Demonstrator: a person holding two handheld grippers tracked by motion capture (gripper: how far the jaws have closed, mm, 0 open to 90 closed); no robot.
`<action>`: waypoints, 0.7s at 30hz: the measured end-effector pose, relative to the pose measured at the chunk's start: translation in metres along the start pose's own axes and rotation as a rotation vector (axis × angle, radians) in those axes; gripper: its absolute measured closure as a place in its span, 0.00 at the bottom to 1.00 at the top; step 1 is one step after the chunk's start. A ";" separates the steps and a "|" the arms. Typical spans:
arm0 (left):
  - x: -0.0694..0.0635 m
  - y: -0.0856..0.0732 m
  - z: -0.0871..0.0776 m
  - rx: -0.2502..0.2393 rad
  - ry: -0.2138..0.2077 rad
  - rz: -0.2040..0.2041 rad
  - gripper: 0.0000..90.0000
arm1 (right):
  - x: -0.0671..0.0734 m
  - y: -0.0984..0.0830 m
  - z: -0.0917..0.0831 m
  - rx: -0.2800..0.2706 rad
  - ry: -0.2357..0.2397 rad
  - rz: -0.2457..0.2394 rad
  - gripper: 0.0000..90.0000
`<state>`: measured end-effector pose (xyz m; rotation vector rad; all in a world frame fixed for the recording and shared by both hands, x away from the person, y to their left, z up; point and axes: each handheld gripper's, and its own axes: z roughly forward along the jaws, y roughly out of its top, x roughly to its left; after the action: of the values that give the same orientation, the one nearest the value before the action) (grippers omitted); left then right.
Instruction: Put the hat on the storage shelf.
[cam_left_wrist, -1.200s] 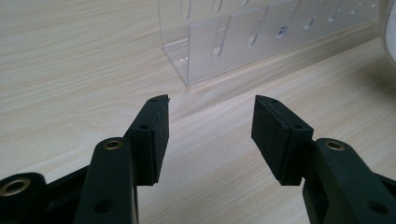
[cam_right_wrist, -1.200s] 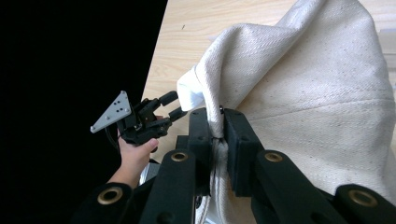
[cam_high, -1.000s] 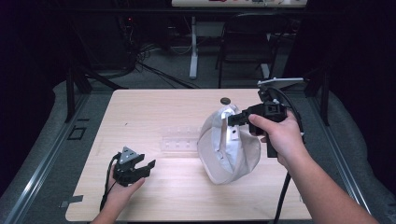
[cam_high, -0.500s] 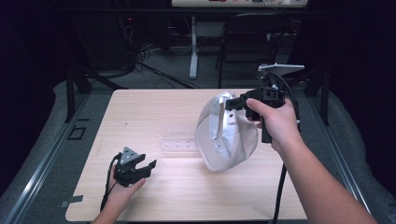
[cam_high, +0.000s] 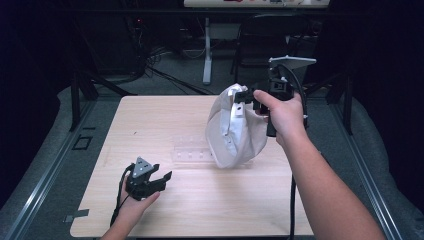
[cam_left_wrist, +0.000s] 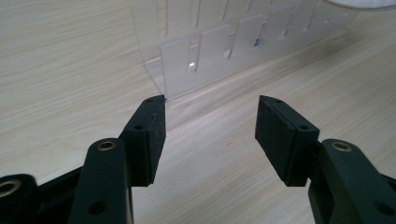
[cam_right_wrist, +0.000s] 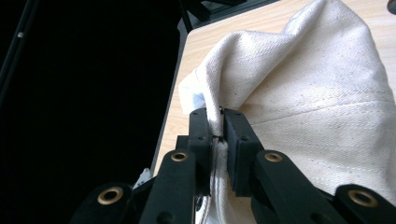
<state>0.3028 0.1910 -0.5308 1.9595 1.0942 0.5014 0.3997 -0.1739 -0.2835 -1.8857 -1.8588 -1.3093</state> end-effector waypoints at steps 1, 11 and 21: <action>-0.001 0.001 0.000 -0.001 -0.005 0.005 0.47 | 0.001 0.001 0.002 0.000 -0.004 0.004 0.91; -0.035 0.028 0.008 -0.034 -0.037 0.092 0.41 | 0.005 0.010 0.012 -0.016 -0.005 0.020 0.91; -0.091 0.066 0.035 -0.046 -0.105 0.196 0.39 | 0.006 0.015 0.018 -0.026 -0.012 0.032 0.91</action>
<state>0.3107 0.0794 -0.4942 2.0386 0.8236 0.5171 0.4195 -0.1599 -0.2838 -1.9322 -1.8178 -1.3208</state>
